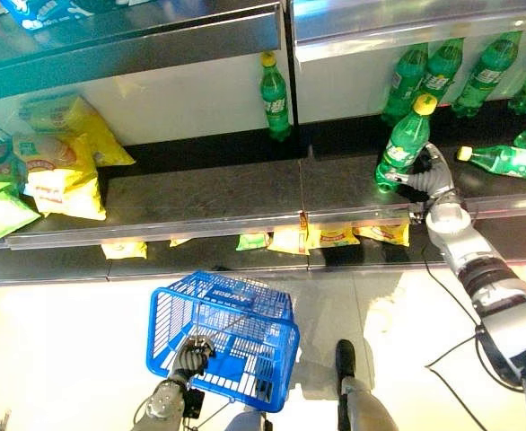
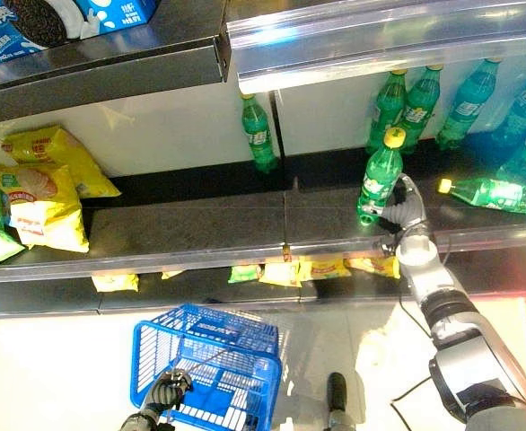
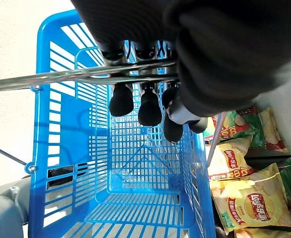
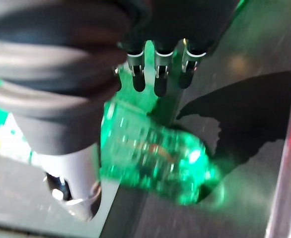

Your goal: Pick up the snacks into the basket

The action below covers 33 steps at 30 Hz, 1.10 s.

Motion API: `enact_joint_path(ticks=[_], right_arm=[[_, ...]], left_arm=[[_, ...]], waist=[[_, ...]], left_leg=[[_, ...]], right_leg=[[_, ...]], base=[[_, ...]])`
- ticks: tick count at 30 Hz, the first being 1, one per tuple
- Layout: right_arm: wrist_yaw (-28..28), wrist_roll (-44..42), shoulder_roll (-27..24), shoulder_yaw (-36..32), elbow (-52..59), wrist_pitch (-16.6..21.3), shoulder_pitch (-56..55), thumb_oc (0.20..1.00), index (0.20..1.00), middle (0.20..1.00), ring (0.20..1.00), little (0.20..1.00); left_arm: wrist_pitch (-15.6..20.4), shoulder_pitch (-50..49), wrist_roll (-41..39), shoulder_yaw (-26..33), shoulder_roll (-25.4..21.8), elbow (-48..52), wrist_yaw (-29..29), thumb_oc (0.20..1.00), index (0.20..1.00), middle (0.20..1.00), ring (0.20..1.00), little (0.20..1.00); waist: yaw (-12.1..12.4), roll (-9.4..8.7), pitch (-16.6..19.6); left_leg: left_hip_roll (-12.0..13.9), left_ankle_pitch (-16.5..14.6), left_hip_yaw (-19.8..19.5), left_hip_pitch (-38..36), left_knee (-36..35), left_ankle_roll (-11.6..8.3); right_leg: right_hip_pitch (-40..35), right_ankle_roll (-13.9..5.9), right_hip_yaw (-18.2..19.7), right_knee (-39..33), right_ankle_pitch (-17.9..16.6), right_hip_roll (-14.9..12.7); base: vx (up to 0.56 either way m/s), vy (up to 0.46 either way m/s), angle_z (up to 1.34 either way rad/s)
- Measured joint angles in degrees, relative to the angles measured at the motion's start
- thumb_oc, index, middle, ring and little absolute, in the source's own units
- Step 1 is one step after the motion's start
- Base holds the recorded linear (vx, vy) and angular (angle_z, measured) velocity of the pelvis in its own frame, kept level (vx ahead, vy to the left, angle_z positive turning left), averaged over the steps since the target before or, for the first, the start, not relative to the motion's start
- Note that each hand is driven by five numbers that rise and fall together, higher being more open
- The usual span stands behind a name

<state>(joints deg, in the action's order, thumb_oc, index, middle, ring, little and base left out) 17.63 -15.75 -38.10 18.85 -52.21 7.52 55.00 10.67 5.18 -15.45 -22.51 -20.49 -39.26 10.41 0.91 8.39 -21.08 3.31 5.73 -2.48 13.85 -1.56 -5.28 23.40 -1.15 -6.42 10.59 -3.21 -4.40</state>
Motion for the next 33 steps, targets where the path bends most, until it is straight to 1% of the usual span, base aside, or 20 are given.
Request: enact_joint_path(ticks=[5,10,13,15,16,17,18,20,24,26,29,33], right_arm=[[0.02,-0.01,1.11,0.02,-0.75,-0.16,1.88,1.000,1.000,1.000,1.000,1.000],[0.01,0.03,1.52,0.21,-1.29,-0.54,2.62,1.000,1.000,1.000,1.000,1.000],[-0.02,0.11,1.75,2.38,-2.47,-1.07,3.89,1.000,1.000,1.000,1.000,1.000],[-0.05,0.61,2.05,2.42,-2.57,-1.19,4.08,1.000,1.000,1.000,1.000,1.000],[-0.05,0.62,2.47,2.42,-3.15,-1.28,4.41,0.956,0.956,0.956,0.956,0.956],[-0.04,0.63,2.91,2.42,-3.46,-1.30,4.71,0.479,0.479,0.479,0.479,0.479],[-0.05,0.72,3.34,2.53,-4.17,-1.29,5.18,0.410,0.410,0.410,0.410,0.410],[-0.03,1.10,3.77,3.59,-5.53,-1.48,6.32,0.200,0.200,0.200,0.200,0.200],[0.00,1.59,3.64,3.76,-6.06,-1.48,7.20,0.200,0.200,0.200,0.200,0.200],[0.07,1.56,3.15,3.64,-6.78,-1.62,7.31,0.200,0.200,0.200,0.200,0.200],[0.02,1.56,3.30,3.63,-6.77,-1.60,7.34,0.200,0.200,0.200,0.200,0.200],[-0.08,1.46,3.63,3.62,-6.86,-1.62,7.34,0.200,0.200,0.200,0.200,0.200]], left_arm=[[-0.04,0.01,-0.02,-0.06,-0.04,0.01,0.13,0.200,0.200,0.200,0.200,0.200],[-0.02,0.04,-0.04,-0.85,-0.04,0.01,0.45,0.200,0.200,0.200,0.200,0.200],[-0.02,0.06,-0.04,-0.98,-0.04,-0.08,0.48,0.200,0.200,0.200,0.200,0.200],[-0.02,0.06,-0.08,-0.98,-0.04,-0.07,0.47,0.200,0.200,0.200,0.200,0.200],[-0.02,0.06,-0.09,-0.98,-0.04,-0.05,0.48,0.200,0.200,0.200,0.200,0.200],[-0.02,0.02,-0.10,-0.98,-0.05,-0.08,0.48,0.200,0.200,0.200,0.200,0.200],[-0.02,0.00,-0.13,-0.98,-0.05,-0.09,0.48,0.200,0.200,0.200,0.200,0.200],[-0.01,0.00,-0.43,-0.95,-0.05,0.04,0.49,0.200,0.200,0.200,0.200,0.200],[0.04,0.05,-1.26,-0.91,-0.20,0.24,0.50,0.200,0.200,0.200,0.200,0.200],[0.04,0.04,-1.29,-0.95,-0.22,0.34,0.45,0.200,0.200,0.200,0.200,0.200],[0.02,-0.04,-1.29,-0.95,-0.27,0.33,0.45,0.200,0.200,0.200,0.200,0.200],[0.01,-0.07,-1.29,-0.95,-0.27,0.32,0.45,0.200,0.200,0.200,0.200,0.200]], waist=[[0.00,0.05,-0.02],[0.14,0.05,-0.02],[0.09,0.06,-0.02],[0.14,0.06,-0.02],[0.13,0.06,-0.02],[0.23,0.06,-0.02],[0.22,0.06,-0.02],[0.32,0.11,0.02],[0.76,0.13,0.03],[1.53,0.15,0.04],[1.63,0.21,0.08],[1.70,0.27,0.12]], left_leg=[[-0.49,0.08,-0.30,1.00,0.38,0.00],[-0.64,0.10,-0.65,1.00,0.41,0.02],[-0.70,0.10,-0.70,1.00,0.58,0.02],[-0.70,0.09,-0.78,1.01,0.73,0.02],[-0.70,0.09,-0.83,1.00,0.86,-0.01],[-0.71,0.09,-0.83,1.01,0.91,-0.02],[-0.72,0.09,-0.83,1.01,0.92,-0.02],[-0.73,0.16,-0.88,1.46,1.10,-0.13],[-0.76,0.42,-1.08,2.17,1.28,-0.44],[-0.83,0.52,-1.45,2.17,1.31,-0.62],[-0.98,0.60,-2.13,2.32,1.41,-0.73],[-1.02,0.59,-2.46,2.45,1.71,-0.74]], right_leg=[[1.72,0.00,0.00,2.00,0.71,-0.60],[1.74,0.04,-0.11,2.26,0.87,-0.76],[1.75,0.07,-0.16,2.44,0.90,-0.82],[1.77,0.06,-0.15,2.79,1.11,-0.87],[1.80,0.11,-0.20,3.20,1.35,-0.93],[1.94,0.10,-0.21,3.56,1.53,-0.97],[2.07,0.11,-0.19,3.77,1.64,-1.00],[2.70,0.29,-0.18,4.50,1.93,-1.08],[4.04,0.61,-0.28,6.21,2.51,-1.26],[4.54,0.79,-0.49,7.66,3.37,-1.47],[4.97,0.99,-0.94,9.05,4.19,-1.80],[5.00,1.08,-1.26,9.48,4.42,-1.95]], base=[[0.00,-0.003,0.04],[0.00,0.000,0.00],[0.00,0.000,0.00],[0.01,-0.001,0.03],[0.01,-0.007,0.06],[0.01,-0.007,0.05],[0.00,0.000,0.00],[0.00,0.000,0.00],[0.00,-0.007,0.02],[0.00,-0.007,0.08],[0.00,-0.001,0.12],[-0.01,0.013,0.05]])
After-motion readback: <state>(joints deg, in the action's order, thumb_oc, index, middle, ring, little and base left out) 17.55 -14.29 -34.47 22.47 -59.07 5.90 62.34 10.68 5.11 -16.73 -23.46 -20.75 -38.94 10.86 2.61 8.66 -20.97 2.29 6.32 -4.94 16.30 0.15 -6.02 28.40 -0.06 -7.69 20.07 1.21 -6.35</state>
